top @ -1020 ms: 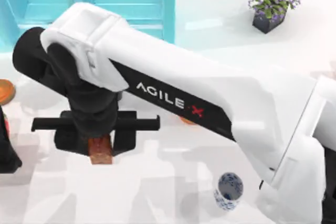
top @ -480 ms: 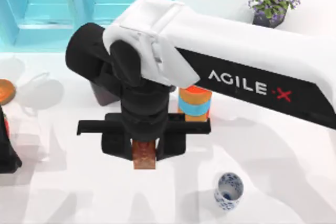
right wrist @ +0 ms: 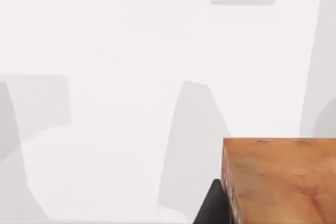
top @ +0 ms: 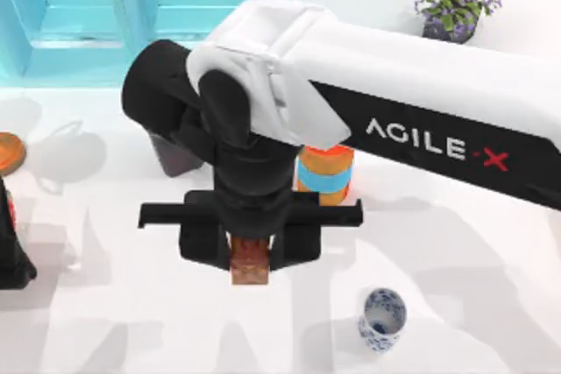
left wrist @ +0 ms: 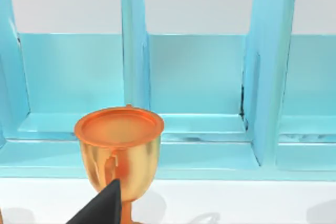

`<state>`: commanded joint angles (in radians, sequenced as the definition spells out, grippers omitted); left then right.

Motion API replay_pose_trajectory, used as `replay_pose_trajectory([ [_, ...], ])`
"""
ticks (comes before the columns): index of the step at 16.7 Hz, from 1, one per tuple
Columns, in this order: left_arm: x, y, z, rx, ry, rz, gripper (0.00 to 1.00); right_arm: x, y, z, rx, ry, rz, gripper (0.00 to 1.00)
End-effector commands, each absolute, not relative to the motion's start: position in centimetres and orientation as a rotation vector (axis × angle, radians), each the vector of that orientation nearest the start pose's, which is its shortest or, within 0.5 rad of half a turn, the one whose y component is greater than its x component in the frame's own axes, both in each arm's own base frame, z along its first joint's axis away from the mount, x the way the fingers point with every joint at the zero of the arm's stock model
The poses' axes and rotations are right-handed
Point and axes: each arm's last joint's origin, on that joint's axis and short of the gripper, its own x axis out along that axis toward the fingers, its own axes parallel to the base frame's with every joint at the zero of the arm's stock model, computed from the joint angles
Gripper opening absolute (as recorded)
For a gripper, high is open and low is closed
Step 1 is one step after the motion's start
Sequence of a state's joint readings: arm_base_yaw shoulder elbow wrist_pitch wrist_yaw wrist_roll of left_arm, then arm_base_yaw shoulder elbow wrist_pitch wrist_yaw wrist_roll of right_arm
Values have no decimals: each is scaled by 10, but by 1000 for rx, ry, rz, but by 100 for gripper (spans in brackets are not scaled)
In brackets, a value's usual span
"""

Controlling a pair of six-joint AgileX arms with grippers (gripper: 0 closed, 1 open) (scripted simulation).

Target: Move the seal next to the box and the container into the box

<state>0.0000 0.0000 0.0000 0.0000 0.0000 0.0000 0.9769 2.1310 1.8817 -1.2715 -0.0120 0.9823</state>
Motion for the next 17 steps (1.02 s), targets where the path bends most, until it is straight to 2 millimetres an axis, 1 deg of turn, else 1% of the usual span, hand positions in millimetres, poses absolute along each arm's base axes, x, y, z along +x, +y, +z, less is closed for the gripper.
replay_pose_trajectory([
  [1,106,-1,160,0,0,0,100,236,351,223,35,1554,42,0],
  [3,106,-1,160,0,0,0,100,253,334,225,35,1551,41,0],
  [5,106,-1,160,0,0,0,100,279,305,229,32,1548,40,0],
  [7,106,-1,160,0,0,0,100,307,265,233,24,1546,39,0],
  [8,106,-1,160,0,0,0,100,320,242,234,20,1546,37,0],
  [11,106,-1,160,0,0,0,100,354,161,239,15,1549,26,0],
  [13,106,-1,160,0,0,0,100,363,112,242,13,1550,21,0],
  [14,106,-1,160,0,0,0,100,365,93,243,13,1551,20,0],
  [15,106,-1,160,0,0,0,100,365,79,244,12,1551,19,0],
  [17,106,-1,160,0,0,0,100,364,63,245,12,1552,19,0],
])
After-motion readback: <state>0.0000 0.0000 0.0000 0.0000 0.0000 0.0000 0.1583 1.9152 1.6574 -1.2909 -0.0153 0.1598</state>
